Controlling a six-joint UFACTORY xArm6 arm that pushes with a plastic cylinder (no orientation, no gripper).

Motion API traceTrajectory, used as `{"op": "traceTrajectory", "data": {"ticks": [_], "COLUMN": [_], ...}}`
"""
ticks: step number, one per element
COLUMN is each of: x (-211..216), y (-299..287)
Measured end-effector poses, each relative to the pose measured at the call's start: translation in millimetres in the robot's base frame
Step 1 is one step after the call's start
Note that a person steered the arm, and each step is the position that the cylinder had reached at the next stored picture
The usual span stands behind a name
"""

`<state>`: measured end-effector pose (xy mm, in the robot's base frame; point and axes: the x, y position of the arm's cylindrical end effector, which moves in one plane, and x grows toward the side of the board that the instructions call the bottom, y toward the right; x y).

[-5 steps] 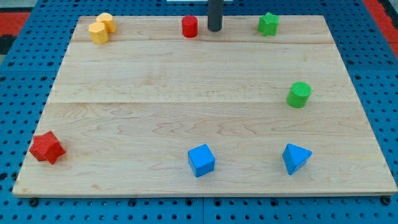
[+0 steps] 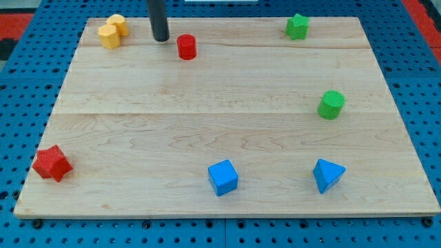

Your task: Push the red circle closer to the red star

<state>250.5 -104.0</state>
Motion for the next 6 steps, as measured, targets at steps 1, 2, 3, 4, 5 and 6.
{"op": "traceTrajectory", "data": {"ticks": [1,2,3,4,5,6], "x": [0,0,42,73,31,77], "y": [28,57,66,65,78,42]}}
